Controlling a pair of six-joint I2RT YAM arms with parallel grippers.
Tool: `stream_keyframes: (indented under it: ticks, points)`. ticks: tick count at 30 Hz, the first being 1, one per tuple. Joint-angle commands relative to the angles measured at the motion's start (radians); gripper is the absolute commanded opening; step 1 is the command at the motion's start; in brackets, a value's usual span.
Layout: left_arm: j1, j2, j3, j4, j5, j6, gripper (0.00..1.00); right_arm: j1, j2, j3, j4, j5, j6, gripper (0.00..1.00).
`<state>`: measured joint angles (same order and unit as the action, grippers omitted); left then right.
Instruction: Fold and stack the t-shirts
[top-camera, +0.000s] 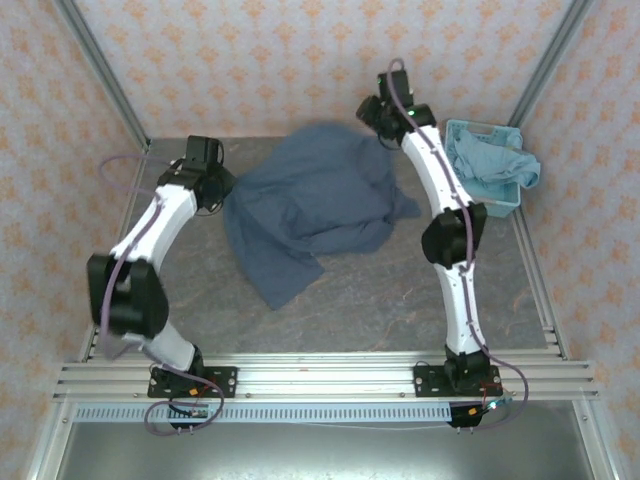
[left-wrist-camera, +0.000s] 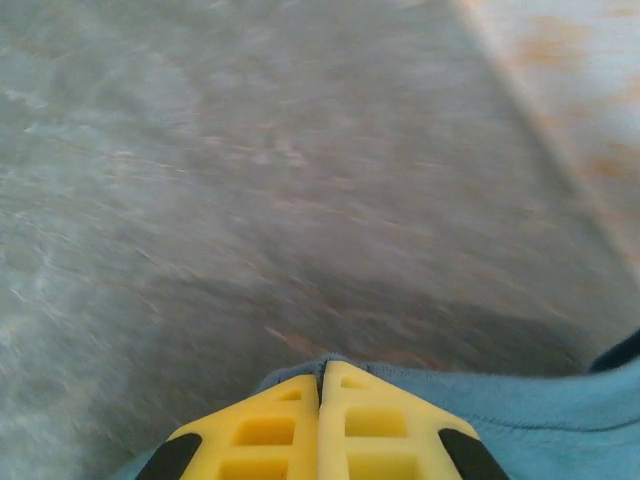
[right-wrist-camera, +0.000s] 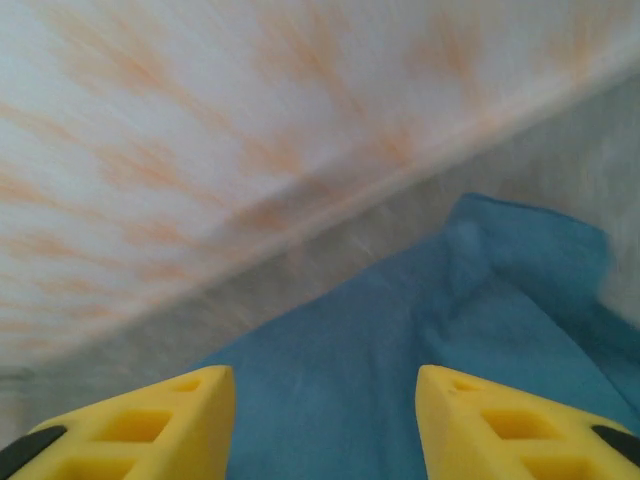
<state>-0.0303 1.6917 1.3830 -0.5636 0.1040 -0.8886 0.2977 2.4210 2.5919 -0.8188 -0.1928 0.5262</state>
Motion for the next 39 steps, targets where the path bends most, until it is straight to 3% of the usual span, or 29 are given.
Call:
stream_keyframes:
  ticks: [1, 6, 11, 14, 18, 21, 26, 28, 30, 33, 36, 39]
  points:
    - [0.057, 0.075, 0.120, -0.074, 0.050, 0.055, 0.22, 0.026, -0.067, 0.023, -0.182, -0.045, -0.023, 0.55]
    - [0.030, -0.037, 0.020, -0.157, 0.027, 0.112, 0.46, 0.054, -0.320, -0.441, -0.030, -0.021, -0.019, 0.57]
    - [-0.095, -0.272, -0.273, -0.286, 0.055, 0.041, 0.49, 0.064, -0.627, -0.965, 0.141, 0.003, 0.059, 0.56]
    - [-0.180, -0.358, -0.416, -0.346, 0.078, -0.002, 0.59, 0.064, -0.764, -1.173, 0.165, 0.016, 0.067, 0.55]
    - [-0.225, -0.383, -0.537, -0.396, 0.084, -0.016, 0.63, 0.061, -0.871, -1.307, 0.145, -0.008, 0.048, 0.57]
    - [-0.243, -0.371, -0.606, -0.328, 0.129, -0.012, 0.69, 0.060, -0.913, -1.347, 0.127, -0.008, 0.031, 0.60]
    - [-0.286, -0.271, -0.658, -0.178, 0.188, -0.058, 0.70, 0.045, -0.944, -1.386, 0.122, 0.010, 0.035, 0.60]
    - [-0.303, -0.233, -0.670, -0.107, 0.195, -0.081, 0.66, 0.032, -0.953, -1.414, 0.132, 0.012, 0.045, 0.61]
    - [-0.311, -0.180, -0.675, -0.067, 0.188, -0.093, 0.56, 0.010, -0.960, -1.448, 0.143, 0.013, 0.057, 0.61]
    - [-0.307, -0.108, -0.652, -0.090, 0.109, -0.072, 0.28, -0.031, -0.971, -1.495, 0.157, 0.022, 0.070, 0.61]
    - [-0.275, -0.140, -0.638, -0.162, -0.014, -0.058, 0.04, -0.059, -0.973, -1.509, 0.151, 0.043, 0.072, 0.61]
    - [-0.216, -0.249, -0.653, -0.230, -0.094, -0.051, 0.00, -0.063, -0.963, -1.515, 0.129, 0.094, 0.092, 0.64]
